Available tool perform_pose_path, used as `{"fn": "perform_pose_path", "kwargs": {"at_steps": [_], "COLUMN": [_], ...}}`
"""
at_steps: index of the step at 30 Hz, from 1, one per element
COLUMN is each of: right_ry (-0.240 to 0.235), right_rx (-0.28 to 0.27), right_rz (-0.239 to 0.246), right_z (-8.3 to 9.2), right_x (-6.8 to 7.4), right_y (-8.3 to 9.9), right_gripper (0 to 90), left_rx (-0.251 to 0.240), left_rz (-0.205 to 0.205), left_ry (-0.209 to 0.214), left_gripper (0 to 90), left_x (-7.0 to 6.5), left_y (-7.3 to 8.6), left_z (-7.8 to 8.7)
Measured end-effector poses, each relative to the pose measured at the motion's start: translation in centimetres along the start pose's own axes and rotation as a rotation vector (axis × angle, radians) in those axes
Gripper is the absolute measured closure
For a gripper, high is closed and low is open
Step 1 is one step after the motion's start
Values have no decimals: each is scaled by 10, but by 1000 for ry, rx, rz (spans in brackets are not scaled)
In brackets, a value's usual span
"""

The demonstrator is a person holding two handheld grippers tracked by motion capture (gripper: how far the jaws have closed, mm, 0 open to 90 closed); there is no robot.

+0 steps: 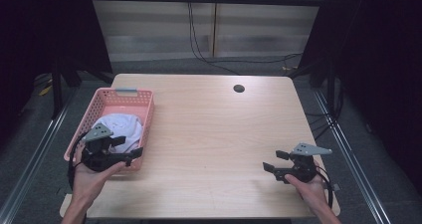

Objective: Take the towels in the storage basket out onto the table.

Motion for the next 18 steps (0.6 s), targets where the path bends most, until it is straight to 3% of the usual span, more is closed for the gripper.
{"fn": "perform_pose_path", "kwargs": {"at_steps": [2, 7, 11, 18], "right_ry": [-2, 15, 17, 16], "right_rx": [4, -4, -1, 21], "right_rz": [-1, 2, 2, -2], "right_z": [0, -1, -2, -5], "right_x": [1, 1, 1, 2], "right_y": [1, 0, 0, 2], "right_gripper": [238, 219, 219, 211], "left_rx": [16, 47, 106, 127], "left_rz": [2, 35, 48, 79], "left_ry": [-30, -52, -78, -109], "left_gripper": [233, 223, 216, 189], "left_x": [11, 36, 62, 97], "left_y": [0, 1, 6, 10], "left_z": [2, 5, 1, -1]}}
Point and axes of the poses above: each handheld gripper's, and its own axes: z roughly backward along the jaws, y roughly out of its underside, x roughly to its left, the point moved 5 cm from there along -z, roughly forward along the jaws, and after that the axes turned 10 degrees about -z, right-handed, at the moved point
